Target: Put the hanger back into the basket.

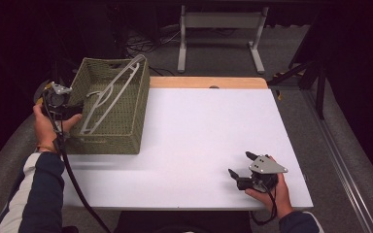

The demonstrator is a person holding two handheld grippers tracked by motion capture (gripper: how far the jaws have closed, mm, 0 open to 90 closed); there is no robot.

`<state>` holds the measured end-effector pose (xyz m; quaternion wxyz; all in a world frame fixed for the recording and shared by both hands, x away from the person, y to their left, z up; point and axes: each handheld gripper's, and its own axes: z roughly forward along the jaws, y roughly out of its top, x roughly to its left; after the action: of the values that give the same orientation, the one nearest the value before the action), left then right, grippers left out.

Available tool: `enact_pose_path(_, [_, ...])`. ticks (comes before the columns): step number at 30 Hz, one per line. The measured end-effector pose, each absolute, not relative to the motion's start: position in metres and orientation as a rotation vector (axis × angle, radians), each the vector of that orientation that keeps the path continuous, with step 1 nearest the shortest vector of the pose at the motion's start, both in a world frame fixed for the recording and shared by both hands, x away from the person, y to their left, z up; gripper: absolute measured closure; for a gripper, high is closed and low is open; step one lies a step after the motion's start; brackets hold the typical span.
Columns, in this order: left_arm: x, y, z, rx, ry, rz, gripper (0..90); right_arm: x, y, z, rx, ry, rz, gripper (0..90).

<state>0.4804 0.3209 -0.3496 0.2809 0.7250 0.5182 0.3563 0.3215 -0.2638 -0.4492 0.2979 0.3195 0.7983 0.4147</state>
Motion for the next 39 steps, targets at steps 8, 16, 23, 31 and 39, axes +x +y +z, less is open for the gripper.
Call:
enact_pose_path(8, [0.468,0.308,-0.34,1.865,1.213,0.935,24.9,0.321,-0.263,-0.449,0.847,2.128,1.101,16.7])
enact_pose_path(16, [0.454,0.292,-0.328,1.826,1.051,0.91,14.0,0.321,-0.264,-0.449,0.848,2.117,1.104,16.7])
enact_pose_path(23, [0.435,0.277,-0.323,1.802,0.893,0.872,11.7,0.321,-0.264,-0.448,0.853,2.109,1.107,16.7])
enact_pose_path(31, [0.417,0.267,-0.323,1.765,0.789,0.845,9.2,0.322,-0.266,-0.448,0.872,2.092,1.111,16.6])
enact_pose_path(39, [0.403,0.263,-0.329,1.723,0.738,0.853,7.8,0.325,-0.266,-0.444,0.891,2.069,1.121,15.1])
